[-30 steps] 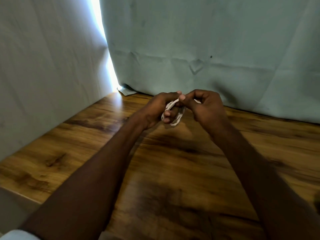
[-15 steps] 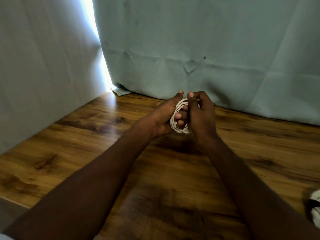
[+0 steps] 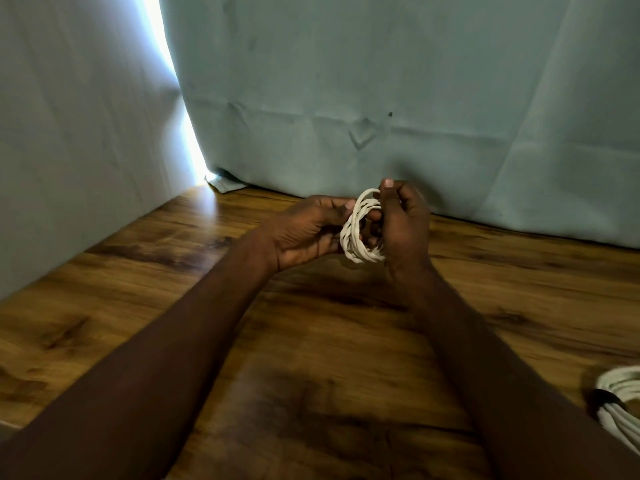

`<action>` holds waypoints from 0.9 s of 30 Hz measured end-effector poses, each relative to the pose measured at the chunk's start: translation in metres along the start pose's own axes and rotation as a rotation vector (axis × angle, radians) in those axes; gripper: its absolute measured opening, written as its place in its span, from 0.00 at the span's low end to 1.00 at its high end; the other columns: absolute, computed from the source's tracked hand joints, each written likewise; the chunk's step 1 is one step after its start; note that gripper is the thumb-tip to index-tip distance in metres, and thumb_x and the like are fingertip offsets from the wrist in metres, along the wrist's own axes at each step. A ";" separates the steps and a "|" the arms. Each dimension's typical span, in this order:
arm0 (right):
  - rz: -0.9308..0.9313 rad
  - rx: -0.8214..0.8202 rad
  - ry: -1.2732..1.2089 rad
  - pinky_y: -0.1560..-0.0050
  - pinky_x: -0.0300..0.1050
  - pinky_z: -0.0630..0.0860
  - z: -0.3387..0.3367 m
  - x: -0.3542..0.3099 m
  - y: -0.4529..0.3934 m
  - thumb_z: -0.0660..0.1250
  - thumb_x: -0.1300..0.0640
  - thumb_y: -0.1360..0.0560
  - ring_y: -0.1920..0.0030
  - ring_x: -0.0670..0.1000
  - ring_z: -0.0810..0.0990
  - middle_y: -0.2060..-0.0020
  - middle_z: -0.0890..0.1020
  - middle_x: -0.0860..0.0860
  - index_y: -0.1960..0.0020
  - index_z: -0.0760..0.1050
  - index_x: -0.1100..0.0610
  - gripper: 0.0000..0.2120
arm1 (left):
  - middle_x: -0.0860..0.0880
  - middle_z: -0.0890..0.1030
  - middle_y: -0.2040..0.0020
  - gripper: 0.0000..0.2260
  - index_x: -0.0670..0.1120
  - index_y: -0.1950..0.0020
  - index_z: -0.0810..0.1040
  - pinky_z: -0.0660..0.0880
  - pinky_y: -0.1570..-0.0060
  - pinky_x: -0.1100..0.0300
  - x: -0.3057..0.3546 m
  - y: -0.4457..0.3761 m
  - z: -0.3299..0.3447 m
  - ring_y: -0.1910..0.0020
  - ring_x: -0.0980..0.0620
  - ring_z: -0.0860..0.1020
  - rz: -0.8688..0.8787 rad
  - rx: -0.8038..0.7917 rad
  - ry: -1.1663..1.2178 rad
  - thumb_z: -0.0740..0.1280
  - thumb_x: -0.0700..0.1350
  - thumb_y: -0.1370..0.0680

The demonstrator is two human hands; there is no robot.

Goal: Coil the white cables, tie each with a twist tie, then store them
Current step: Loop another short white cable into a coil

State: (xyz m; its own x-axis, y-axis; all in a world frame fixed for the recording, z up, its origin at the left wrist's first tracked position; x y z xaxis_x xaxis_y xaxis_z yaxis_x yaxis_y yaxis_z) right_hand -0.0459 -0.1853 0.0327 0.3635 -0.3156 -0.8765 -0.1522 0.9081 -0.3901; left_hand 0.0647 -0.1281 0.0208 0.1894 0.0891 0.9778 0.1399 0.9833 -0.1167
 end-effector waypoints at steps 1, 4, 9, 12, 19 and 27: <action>0.007 0.001 0.000 0.78 0.36 0.67 -0.003 0.003 -0.002 0.63 0.54 0.15 0.79 0.50 0.72 0.74 0.75 0.54 0.56 0.74 0.58 0.13 | 0.36 0.84 0.45 0.13 0.34 0.37 0.80 0.77 0.36 0.43 0.001 0.000 0.000 0.47 0.41 0.84 0.019 0.058 -0.079 0.63 0.40 0.15; 0.002 0.011 0.007 0.78 0.36 0.66 -0.007 0.002 -0.003 0.64 0.53 0.15 0.80 0.48 0.72 0.65 0.77 0.69 0.54 0.75 0.61 0.13 | 0.32 0.84 0.53 0.12 0.35 0.46 0.82 0.82 0.52 0.46 0.014 0.000 -0.004 0.55 0.38 0.84 0.155 0.277 -0.406 0.65 0.43 0.15; 0.194 -0.002 -0.081 0.74 0.36 0.73 -0.002 0.018 -0.002 0.63 0.53 0.15 0.78 0.44 0.75 0.73 0.82 0.51 0.55 0.78 0.62 0.15 | 0.28 0.82 0.46 0.16 0.31 0.37 0.78 0.81 0.48 0.39 0.004 -0.002 -0.005 0.55 0.39 0.83 0.057 0.322 -0.269 0.58 0.43 0.13; 0.283 0.018 -0.135 0.61 0.48 0.78 -0.001 0.027 -0.001 0.66 0.52 0.16 0.74 0.50 0.77 0.68 0.83 0.55 0.56 0.80 0.59 0.14 | 0.35 0.83 0.45 0.17 0.34 0.36 0.77 0.83 0.49 0.45 -0.002 -0.002 0.000 0.54 0.44 0.85 0.000 0.230 -0.058 0.56 0.45 0.12; 0.071 0.192 0.234 0.58 0.63 0.82 -0.028 0.020 -0.010 0.64 0.37 0.24 0.62 0.62 0.84 0.63 0.83 0.58 0.57 0.77 0.49 0.16 | 0.42 0.84 0.56 0.13 0.34 0.41 0.78 0.82 0.47 0.51 -0.010 -0.005 0.023 0.58 0.47 0.84 -0.032 0.083 0.002 0.57 0.42 0.13; 0.081 0.023 0.092 0.70 0.43 0.80 -0.007 0.014 -0.004 0.60 0.63 0.15 0.70 0.47 0.83 0.58 0.83 0.59 0.43 0.74 0.57 0.05 | 0.45 0.74 0.69 0.07 0.38 0.37 0.70 0.78 0.66 0.56 -0.012 -0.015 -0.012 0.73 0.51 0.74 0.105 0.399 0.304 0.59 0.36 0.14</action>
State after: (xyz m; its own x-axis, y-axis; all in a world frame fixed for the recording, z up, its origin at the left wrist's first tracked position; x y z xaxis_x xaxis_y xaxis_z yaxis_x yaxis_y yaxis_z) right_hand -0.0468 -0.1954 0.0199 0.2644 -0.2637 -0.9277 -0.1567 0.9374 -0.3111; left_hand 0.0723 -0.1455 0.0085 0.4646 0.1991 0.8629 -0.2659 0.9608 -0.0785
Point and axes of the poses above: each hand's wrist, its own y-axis away from the middle knuckle, its own z-axis out of the palm, x = y × z, the point moved 8 cm from there along -y, towards the middle knuckle
